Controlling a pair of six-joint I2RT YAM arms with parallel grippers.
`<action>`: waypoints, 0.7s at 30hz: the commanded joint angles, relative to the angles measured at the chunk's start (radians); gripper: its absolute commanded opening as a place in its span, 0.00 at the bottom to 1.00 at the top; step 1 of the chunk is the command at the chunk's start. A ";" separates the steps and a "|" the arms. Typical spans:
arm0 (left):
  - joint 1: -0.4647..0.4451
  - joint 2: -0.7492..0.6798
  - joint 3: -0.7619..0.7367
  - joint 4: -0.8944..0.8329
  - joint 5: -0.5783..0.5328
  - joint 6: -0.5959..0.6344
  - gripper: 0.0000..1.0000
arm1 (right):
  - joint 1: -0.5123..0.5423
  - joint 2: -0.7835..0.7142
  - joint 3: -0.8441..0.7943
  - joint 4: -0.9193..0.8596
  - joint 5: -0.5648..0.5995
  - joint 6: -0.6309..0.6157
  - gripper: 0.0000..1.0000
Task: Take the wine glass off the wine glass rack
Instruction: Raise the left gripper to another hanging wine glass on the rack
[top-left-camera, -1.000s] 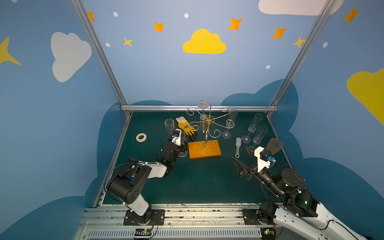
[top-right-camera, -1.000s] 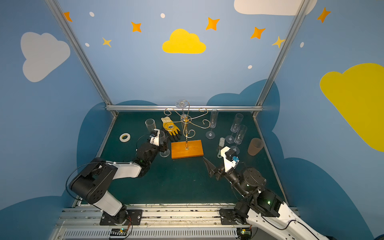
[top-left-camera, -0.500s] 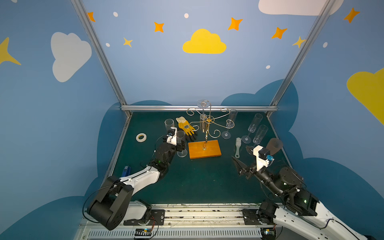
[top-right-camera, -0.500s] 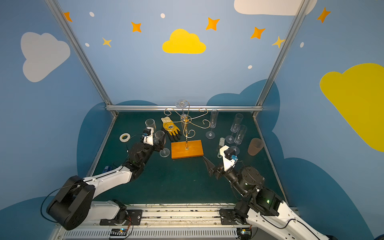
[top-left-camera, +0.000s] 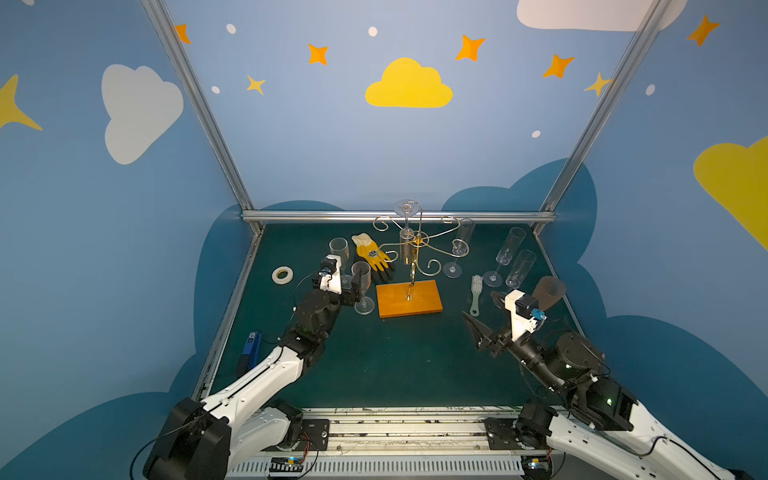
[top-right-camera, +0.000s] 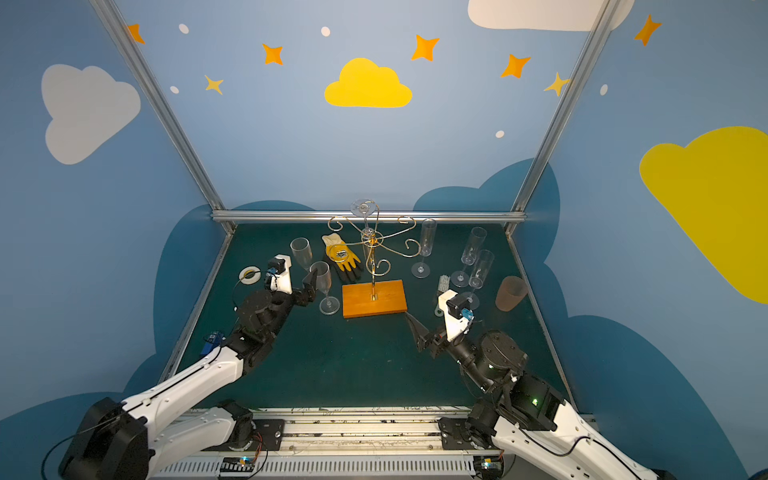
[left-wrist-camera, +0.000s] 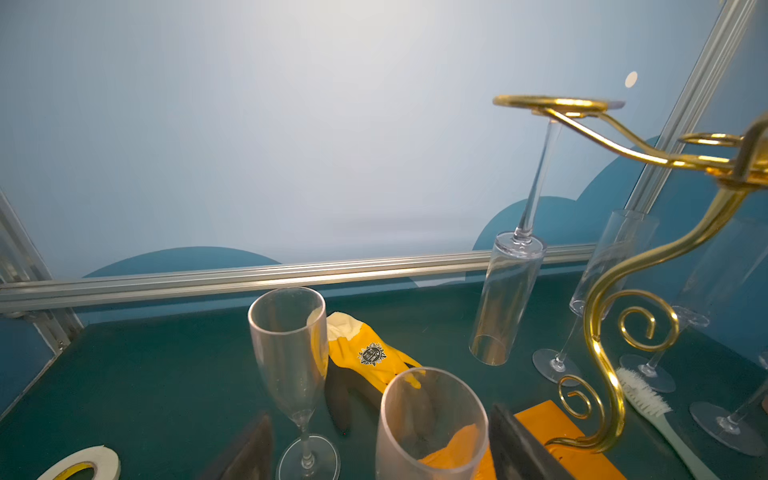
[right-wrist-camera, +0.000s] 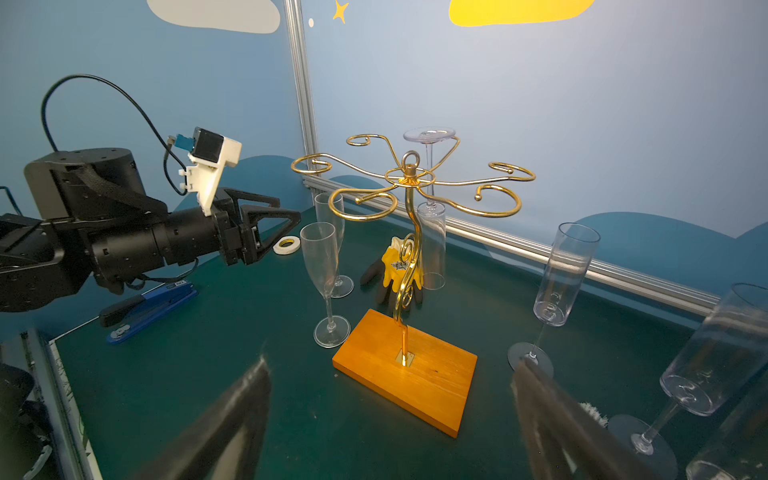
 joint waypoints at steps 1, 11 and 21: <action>0.035 -0.063 0.053 -0.135 0.038 -0.056 0.80 | -0.004 -0.015 0.023 -0.006 0.022 0.011 0.90; 0.157 -0.059 0.339 -0.445 0.325 -0.073 0.82 | -0.005 -0.026 0.006 0.031 0.033 -0.029 0.90; 0.302 0.227 0.734 -0.565 0.736 -0.259 0.84 | -0.015 -0.021 0.012 0.050 0.072 -0.067 0.90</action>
